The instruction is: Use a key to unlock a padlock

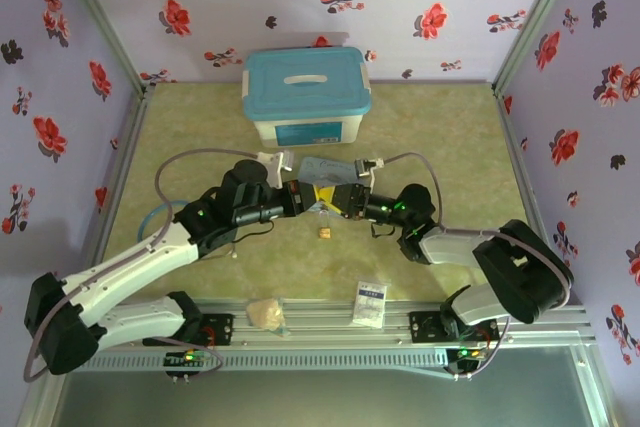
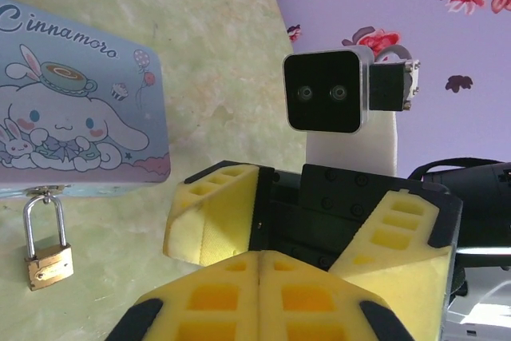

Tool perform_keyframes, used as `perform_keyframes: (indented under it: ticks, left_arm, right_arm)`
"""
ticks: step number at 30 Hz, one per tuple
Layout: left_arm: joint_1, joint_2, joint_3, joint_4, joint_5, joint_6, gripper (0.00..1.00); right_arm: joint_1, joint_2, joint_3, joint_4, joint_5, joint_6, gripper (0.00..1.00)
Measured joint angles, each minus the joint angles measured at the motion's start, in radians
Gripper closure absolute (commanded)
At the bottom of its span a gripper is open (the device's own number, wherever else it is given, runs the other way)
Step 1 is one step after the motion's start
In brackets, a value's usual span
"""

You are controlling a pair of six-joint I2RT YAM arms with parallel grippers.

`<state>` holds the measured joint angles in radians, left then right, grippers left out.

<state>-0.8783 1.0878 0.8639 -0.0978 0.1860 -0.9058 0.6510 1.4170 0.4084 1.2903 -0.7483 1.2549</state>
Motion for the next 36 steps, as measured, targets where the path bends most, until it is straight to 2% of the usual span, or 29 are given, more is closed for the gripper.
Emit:
perform_keyframes:
  ticks: [1,8,15,17,28,36]
  left_arm:
    - [0.003,-0.003,0.000,0.002,0.003,0.000,1.00]
    - [0.021,-0.007,0.000,0.016,0.031,-0.001,1.00]
    - [0.034,-0.013,-0.001,0.054,0.061,-0.013,1.00]
    - [0.041,-0.014,-0.001,0.065,0.062,-0.018,1.00]
    - [0.055,-0.015,-0.012,0.121,0.068,-0.046,1.00]
    - [0.055,-0.048,-0.063,0.151,0.081,-0.089,1.00]
  right_arm:
    - [0.001,0.000,0.002,0.010,0.001,0.008,0.47]
    - [0.011,-0.005,0.010,0.038,0.013,0.013,0.56]
    - [0.013,-0.038,0.010,0.045,0.022,0.014,0.58]
    - [0.018,-0.043,0.010,0.048,0.022,0.014,0.63]
    - [0.030,-0.057,0.007,0.052,0.011,0.017,0.67]
    - [-0.011,-0.069,-0.007,0.052,0.019,0.018,0.72]
